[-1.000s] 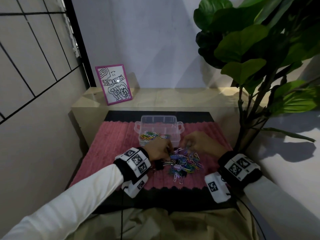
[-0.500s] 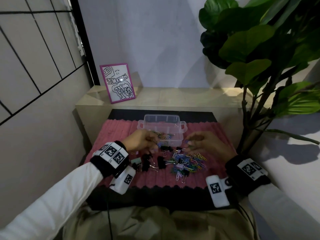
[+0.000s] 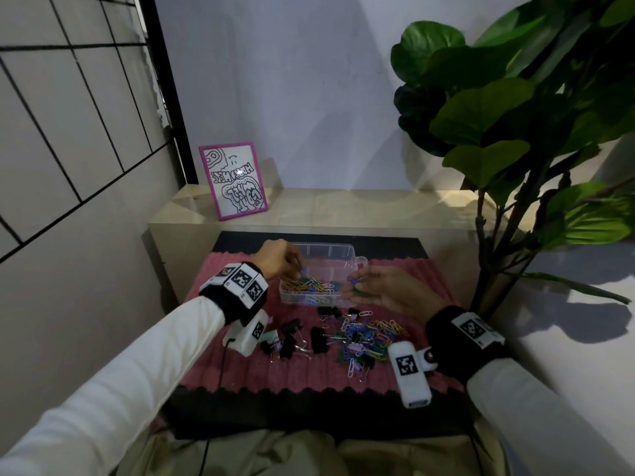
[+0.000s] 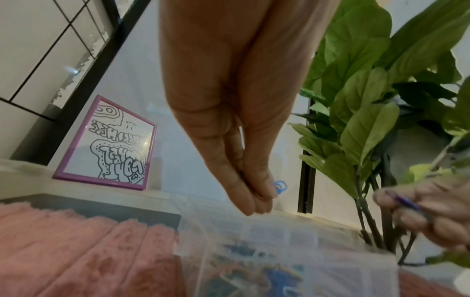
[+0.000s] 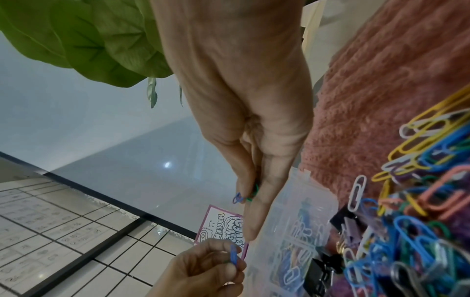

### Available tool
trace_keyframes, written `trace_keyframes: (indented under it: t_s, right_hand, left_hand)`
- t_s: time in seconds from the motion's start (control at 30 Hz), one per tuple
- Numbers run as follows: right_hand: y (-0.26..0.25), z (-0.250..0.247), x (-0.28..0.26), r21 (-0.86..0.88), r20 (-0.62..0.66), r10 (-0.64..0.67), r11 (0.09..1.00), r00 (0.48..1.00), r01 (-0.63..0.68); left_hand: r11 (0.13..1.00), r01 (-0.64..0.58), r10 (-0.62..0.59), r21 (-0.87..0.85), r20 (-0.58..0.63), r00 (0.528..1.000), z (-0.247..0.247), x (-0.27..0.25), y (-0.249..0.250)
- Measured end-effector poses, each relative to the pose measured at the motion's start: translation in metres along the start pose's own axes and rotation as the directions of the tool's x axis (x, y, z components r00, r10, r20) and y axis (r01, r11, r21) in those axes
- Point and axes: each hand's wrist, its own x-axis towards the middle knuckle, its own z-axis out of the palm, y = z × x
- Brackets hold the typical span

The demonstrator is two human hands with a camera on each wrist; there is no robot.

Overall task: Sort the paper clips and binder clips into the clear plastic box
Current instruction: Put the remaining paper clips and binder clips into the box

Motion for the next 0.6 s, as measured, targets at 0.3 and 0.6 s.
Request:
trace_keyframes:
  t_s: [0.3,0.6]
  right_hand:
    - [0.003,-0.004,-0.002,-0.058,-0.031,-0.036,0.998,0.999,0.035]
    - [-0.016,0.013,0.021,0.007,0.024,0.035,0.999,0.999,-0.035]
  left_hand:
    - [0.990,-0.016,0.031,0.143,-0.098,0.995,0.006,0.003,-0.010]
    - [0.988,-0.091,0.111,0.123,-0.164,0.980,-0.007,-0.016,-0.006]
